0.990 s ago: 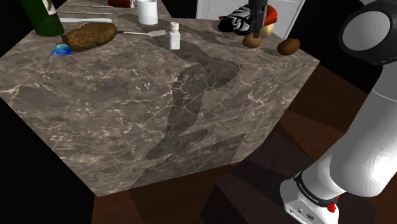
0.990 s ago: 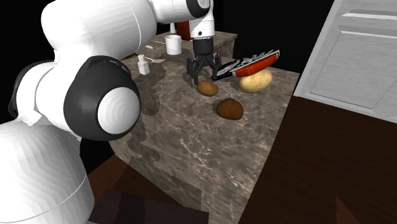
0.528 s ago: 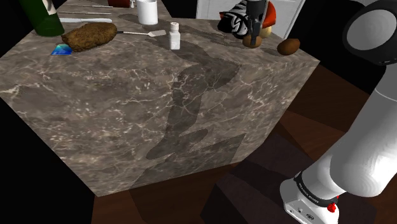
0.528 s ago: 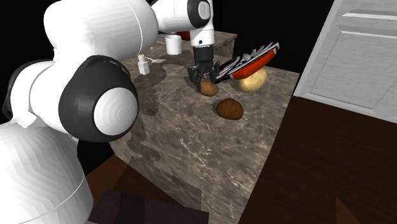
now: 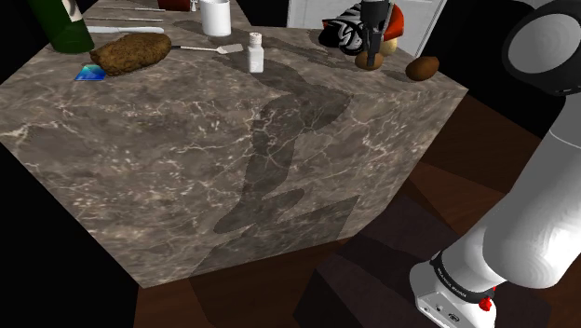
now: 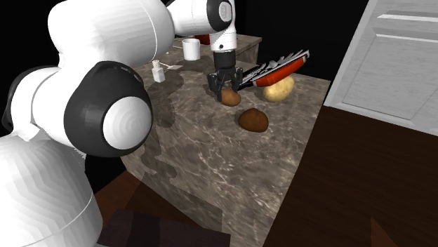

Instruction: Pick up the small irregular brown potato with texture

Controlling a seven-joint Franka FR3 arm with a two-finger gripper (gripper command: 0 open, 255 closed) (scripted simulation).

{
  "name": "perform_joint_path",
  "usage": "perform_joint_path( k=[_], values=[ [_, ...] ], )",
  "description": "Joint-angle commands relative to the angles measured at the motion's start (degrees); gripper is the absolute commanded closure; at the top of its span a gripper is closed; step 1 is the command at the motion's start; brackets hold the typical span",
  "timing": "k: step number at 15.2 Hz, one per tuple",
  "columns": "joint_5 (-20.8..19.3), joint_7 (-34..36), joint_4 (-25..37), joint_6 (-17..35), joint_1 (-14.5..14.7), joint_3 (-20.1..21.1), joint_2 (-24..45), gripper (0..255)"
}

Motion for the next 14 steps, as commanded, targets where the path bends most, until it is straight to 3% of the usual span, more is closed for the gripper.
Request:
perform_joint_path(
  k=[1, 14],
  values=[
    [0.0, 0.0, -0.1, 0.0, 0.0, 0.0, 0.1, 255],
    [1.3, -2.6, 17.9, -12.6, -1.5, -0.4, 5.5, 255]
  ],
)
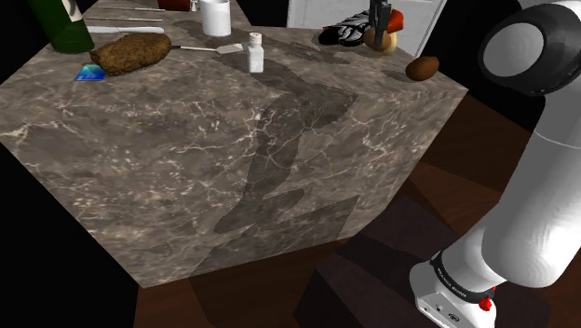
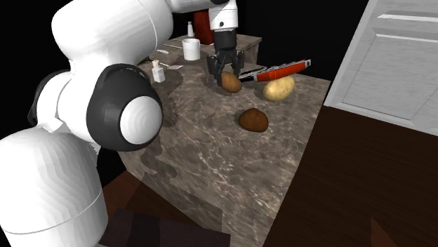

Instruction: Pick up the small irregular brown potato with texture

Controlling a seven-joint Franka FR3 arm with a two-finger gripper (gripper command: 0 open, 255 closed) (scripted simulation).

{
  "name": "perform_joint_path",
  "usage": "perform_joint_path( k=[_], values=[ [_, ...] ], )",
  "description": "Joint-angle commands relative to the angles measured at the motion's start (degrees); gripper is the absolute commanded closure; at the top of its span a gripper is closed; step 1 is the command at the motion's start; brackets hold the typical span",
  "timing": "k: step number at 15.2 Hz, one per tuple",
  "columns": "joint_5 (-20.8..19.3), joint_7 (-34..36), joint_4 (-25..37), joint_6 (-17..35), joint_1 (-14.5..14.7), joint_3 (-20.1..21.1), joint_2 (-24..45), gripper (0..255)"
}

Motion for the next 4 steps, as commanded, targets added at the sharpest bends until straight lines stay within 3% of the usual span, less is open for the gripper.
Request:
perform_joint_path(
  k=[1, 4],
  values=[
    [0.3, -0.5, 3.7, -2.3, -0.4, -0.1, 1.4, 255],
    [0.6, -0.8, 6.0, -3.7, -0.7, -0.1, 2.3, 255]
  ],
)
